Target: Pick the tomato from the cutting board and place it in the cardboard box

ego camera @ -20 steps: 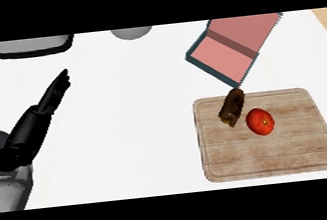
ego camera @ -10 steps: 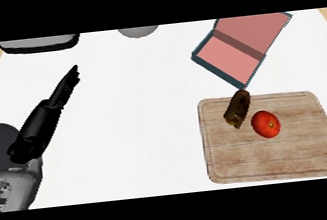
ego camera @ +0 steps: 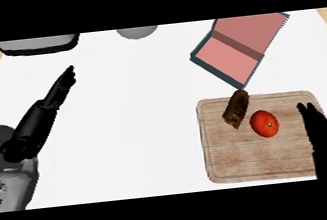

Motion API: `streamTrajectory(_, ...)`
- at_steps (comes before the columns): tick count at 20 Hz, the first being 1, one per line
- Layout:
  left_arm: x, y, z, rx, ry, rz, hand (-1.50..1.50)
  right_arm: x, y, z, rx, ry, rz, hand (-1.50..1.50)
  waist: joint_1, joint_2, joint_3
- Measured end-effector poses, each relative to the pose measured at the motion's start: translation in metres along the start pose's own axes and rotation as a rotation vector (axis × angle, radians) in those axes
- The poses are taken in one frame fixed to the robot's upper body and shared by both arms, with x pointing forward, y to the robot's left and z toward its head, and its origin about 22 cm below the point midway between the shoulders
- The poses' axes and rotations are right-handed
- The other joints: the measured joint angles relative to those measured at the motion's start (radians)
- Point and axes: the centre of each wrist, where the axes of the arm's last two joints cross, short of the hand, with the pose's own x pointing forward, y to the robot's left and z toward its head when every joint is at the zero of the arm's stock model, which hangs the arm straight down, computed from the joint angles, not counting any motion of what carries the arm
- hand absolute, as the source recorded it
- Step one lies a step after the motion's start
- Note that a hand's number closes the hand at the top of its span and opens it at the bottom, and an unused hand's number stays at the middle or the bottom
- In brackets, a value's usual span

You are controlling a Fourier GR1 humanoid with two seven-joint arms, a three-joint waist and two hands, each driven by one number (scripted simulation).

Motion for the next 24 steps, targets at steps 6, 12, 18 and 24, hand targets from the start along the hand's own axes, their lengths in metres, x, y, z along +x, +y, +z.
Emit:
streamTrajectory(6,-0.002,-0.003,-0.001,0.005,0.003,0.004,0.00,0.025,0.019,-0.013,-0.013,0.036,0.050,-1.50,-0.008,-0.002,0.001)
streamTrajectory(12,0.003,-0.004,-0.003,0.010,0.004,0.002,0.00,0.029,0.030,-0.028,-0.030,0.068,0.079,-1.50,-0.011,-0.002,0.002)
streamTrajectory(18,0.003,0.001,-0.004,0.017,0.003,0.006,0.00,0.019,0.041,-0.044,-0.008,0.106,0.110,-1.50,-0.012,-0.002,0.002)
streamTrajectory(24,0.002,0.000,-0.002,0.010,0.000,-0.001,0.00,0.005,0.048,-0.054,-0.007,0.125,0.119,-1.50,-0.013,-0.003,0.002)
